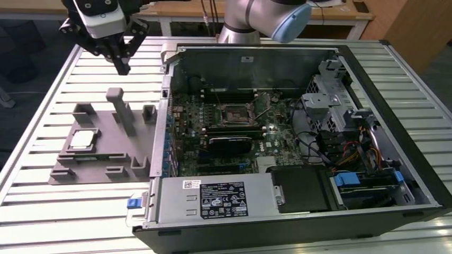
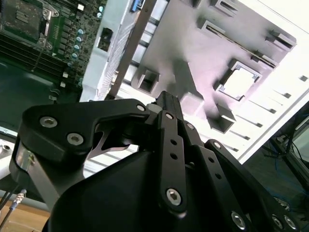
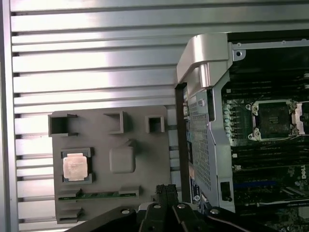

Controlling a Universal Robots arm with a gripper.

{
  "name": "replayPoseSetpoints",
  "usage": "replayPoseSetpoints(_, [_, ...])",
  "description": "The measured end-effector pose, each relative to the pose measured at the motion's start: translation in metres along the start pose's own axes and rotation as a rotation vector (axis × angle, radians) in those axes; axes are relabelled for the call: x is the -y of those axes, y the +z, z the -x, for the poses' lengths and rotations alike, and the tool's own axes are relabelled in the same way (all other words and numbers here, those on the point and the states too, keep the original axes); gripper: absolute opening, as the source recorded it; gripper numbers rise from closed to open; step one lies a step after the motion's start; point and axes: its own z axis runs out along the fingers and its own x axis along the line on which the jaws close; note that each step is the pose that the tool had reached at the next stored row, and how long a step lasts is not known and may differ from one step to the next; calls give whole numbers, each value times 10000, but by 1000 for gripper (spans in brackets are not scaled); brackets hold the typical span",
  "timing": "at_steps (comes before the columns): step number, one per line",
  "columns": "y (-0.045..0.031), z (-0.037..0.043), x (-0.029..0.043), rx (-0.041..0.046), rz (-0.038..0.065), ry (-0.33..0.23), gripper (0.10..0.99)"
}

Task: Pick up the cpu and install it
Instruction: 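Reach for the cpu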

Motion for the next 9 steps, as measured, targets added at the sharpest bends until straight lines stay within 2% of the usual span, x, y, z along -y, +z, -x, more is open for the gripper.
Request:
replayPoseSetpoints(1, [12,-47,4,0,0,-1,106])
replayPoseSetpoints(9, [48,-219,19,-1,0,0,106])
